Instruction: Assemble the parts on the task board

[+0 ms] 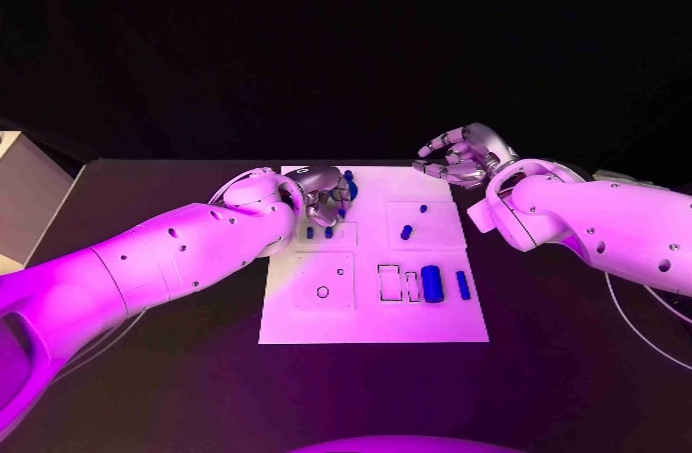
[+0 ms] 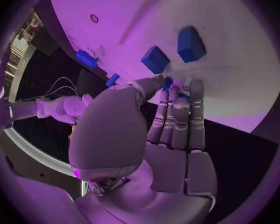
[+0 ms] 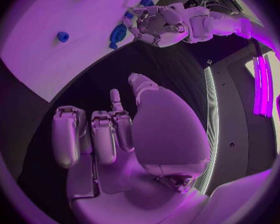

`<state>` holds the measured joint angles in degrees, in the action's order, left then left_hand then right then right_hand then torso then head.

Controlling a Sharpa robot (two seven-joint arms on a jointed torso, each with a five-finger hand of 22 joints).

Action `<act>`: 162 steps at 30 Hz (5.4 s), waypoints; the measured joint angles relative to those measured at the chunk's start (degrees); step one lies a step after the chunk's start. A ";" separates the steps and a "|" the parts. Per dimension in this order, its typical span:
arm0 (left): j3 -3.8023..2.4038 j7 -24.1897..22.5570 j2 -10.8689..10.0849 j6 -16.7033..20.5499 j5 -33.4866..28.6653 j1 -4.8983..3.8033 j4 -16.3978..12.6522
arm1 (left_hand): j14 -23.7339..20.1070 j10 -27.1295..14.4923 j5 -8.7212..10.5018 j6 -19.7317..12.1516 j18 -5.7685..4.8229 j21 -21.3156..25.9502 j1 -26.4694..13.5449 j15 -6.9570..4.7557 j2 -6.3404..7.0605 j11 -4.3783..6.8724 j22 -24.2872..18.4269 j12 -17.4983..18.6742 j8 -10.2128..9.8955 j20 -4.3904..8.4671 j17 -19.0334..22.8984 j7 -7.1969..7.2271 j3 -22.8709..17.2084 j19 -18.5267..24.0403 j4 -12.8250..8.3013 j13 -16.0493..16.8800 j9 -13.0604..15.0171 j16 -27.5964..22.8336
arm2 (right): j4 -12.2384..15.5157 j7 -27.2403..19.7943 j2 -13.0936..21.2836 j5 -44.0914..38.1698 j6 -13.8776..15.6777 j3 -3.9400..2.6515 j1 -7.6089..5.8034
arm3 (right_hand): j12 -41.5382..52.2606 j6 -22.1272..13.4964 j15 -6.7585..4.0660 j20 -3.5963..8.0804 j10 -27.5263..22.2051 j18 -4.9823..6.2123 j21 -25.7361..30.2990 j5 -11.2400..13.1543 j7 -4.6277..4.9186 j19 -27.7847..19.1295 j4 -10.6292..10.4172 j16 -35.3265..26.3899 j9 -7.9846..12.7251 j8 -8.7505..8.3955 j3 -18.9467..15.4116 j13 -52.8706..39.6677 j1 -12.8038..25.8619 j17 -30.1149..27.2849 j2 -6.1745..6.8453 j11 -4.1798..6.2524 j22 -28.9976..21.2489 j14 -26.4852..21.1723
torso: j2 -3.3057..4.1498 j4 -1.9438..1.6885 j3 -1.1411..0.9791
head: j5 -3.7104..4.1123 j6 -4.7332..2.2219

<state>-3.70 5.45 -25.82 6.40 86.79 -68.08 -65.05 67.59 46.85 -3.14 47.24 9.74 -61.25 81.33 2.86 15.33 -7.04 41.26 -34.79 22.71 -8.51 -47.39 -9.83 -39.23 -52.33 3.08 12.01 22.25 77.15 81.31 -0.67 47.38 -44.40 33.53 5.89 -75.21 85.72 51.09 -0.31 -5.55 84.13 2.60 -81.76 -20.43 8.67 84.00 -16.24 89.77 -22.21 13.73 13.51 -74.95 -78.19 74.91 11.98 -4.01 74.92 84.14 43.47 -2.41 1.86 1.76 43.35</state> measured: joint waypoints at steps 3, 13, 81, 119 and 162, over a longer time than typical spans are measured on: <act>0.00 0.09 0.09 -0.02 0.00 0.01 0.16 | 0.13 0.38 0.00 0.33 0.00 0.00 0.00 0.13 0.00 -0.02 0.09 0.00 0.00 0.00 0.00 -0.05 -0.15 0.00 -0.15 -0.11 -0.08 0.22 | 0.01 0.00 -0.01 0.00 0.00 0.00 0.00 | 0.00 0.00 0.00 0.00 0.00 0.00 0.00 0.00 0.00 0.00 -0.05 0.00 0.00 0.00 0.05 0.00 0.00 0.00 0.00 0.00 0.00 0.00 | -0.01 -0.01 -0.01 | 0.03 0.09; -0.04 0.33 0.41 -0.28 -0.02 -0.03 0.51 | 0.76 2.57 0.00 1.66 0.00 -0.82 0.06 -0.35 -0.51 0.47 0.45 0.00 -0.28 0.21 -0.12 0.25 -0.78 -0.21 -0.46 -0.61 -0.47 1.03 | 0.02 0.00 -0.08 0.00 -0.02 0.00 0.00 | 0.00 0.00 0.00 0.00 0.00 0.00 0.00 0.00 0.00 0.00 -0.05 0.00 0.00 0.00 0.05 0.01 0.00 0.00 0.00 0.00 -0.01 0.00 | -0.05 -0.04 0.00 | 0.05 0.30; -3.94 -2.85 -7.79 2.23 -6.08 0.74 -5.94 | 6.14 11.14 0.14 7.54 0.00 -5.70 0.37 -1.64 -3.53 1.92 6.31 5.33 -2.89 1.64 -3.82 1.05 -1.39 -4.71 -2.69 -2.81 -0.95 3.76 | -0.21 0.04 0.03 0.00 -0.08 0.00 0.00 | 0.00 0.00 0.00 0.00 0.00 0.00 0.00 0.01 0.00 0.00 0.11 0.00 -0.05 0.00 0.21 0.03 0.00 0.00 0.00 0.00 -0.01 0.00 | -0.33 -0.20 0.23 | -0.08 0.21; -3.38 -2.53 -7.24 2.05 -1.28 1.45 -5.38 | 6.33 12.66 0.28 8.98 -0.01 -6.36 0.34 -1.83 -3.50 2.24 7.42 6.67 -3.41 1.65 -3.85 1.05 -1.64 -5.53 -3.25 -2.91 -0.94 3.76 | -0.12 0.05 0.09 -0.02 -0.08 0.00 0.01 | 0.00 0.00 0.00 0.00 0.00 0.00 0.00 0.01 0.00 0.00 -0.05 0.00 -0.14 0.24 0.37 0.04 0.31 0.00 0.31 0.00 0.02 0.00 | -0.29 -0.17 0.15 | -0.02 0.54; -3.02 -1.35 -6.28 0.40 -1.13 1.43 -4.20 | 6.33 13.07 0.24 8.97 0.00 -6.36 0.34 -1.83 -3.50 2.23 7.34 7.33 -3.77 1.65 -3.77 1.05 -1.65 -5.53 -3.57 -2.97 -1.00 3.76 | -0.04 0.05 0.06 -0.03 -0.09 0.00 0.00 | 0.00 0.00 0.00 0.00 0.00 0.00 0.00 0.01 0.00 0.00 -0.05 0.00 -0.12 0.23 0.36 0.04 0.30 0.00 0.30 0.00 -0.01 0.00 | -0.26 -0.15 0.15 | 0.04 0.99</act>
<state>-6.73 4.10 -32.10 6.79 85.66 -66.65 -69.25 73.91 59.92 -2.90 56.21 9.74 -67.61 81.67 1.03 11.83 -4.81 48.60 -27.46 18.94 -6.86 -51.16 -8.79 -40.87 -57.86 -0.49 9.04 21.26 80.91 81.26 -0.62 47.44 -44.42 33.44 5.90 -75.22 85.72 51.10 -0.31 -5.55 84.13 2.61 -81.76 -20.42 8.67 84.01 -16.29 89.77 -22.33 13.96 13.87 -74.91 -77.89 74.91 12.29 -4.01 74.91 84.14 43.21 -2.56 2.02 1.80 44.34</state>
